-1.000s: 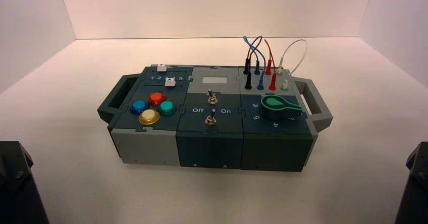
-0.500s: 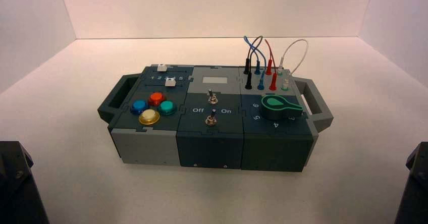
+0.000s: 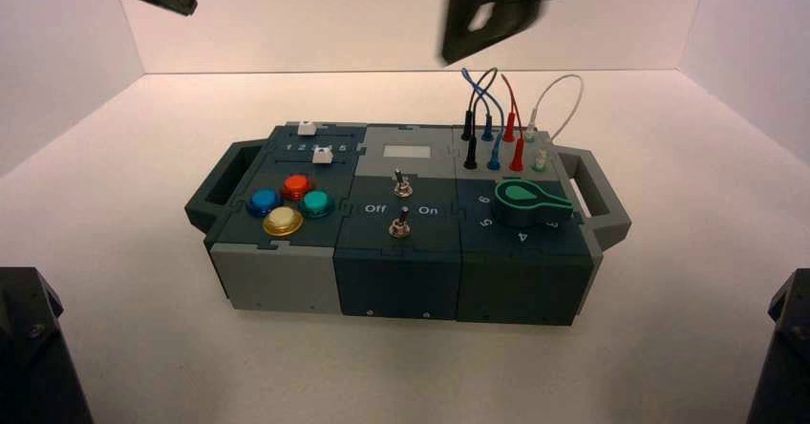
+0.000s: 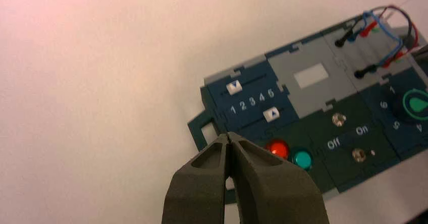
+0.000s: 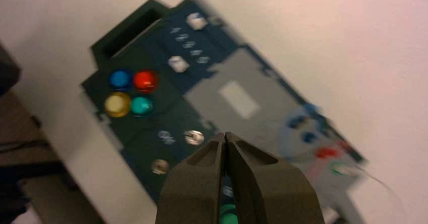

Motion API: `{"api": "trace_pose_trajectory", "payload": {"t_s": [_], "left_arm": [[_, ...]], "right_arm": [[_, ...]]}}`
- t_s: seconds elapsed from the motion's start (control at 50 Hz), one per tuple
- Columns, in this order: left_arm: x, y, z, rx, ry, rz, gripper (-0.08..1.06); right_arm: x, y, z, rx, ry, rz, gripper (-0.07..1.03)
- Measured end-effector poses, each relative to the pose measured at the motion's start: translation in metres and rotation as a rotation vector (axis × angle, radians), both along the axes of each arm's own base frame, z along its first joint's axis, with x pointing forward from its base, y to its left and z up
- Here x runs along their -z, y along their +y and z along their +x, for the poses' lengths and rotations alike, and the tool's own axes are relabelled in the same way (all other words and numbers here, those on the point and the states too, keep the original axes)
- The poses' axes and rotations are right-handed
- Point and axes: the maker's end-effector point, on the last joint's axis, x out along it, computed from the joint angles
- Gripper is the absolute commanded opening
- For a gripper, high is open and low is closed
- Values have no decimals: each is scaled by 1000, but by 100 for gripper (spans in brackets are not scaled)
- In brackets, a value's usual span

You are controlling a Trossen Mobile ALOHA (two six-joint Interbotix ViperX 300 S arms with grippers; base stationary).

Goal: Push the green button with the right gripper.

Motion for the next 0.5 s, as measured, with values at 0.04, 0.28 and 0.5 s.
{"api": "trace_pose_trajectory", "payload": {"t_s": [0.04, 0.28, 0.5], "left_arm": [[1, 0, -1, 0, 10, 3, -3], [2, 1, -7, 1, 57, 13, -3], [2, 2, -12, 5, 91, 28, -3]], "right_arm": [[5, 7, -2, -17, 19, -16, -2], [30, 47, -4, -73, 115, -94, -2], [52, 79, -3, -94, 195, -141, -2]]}}
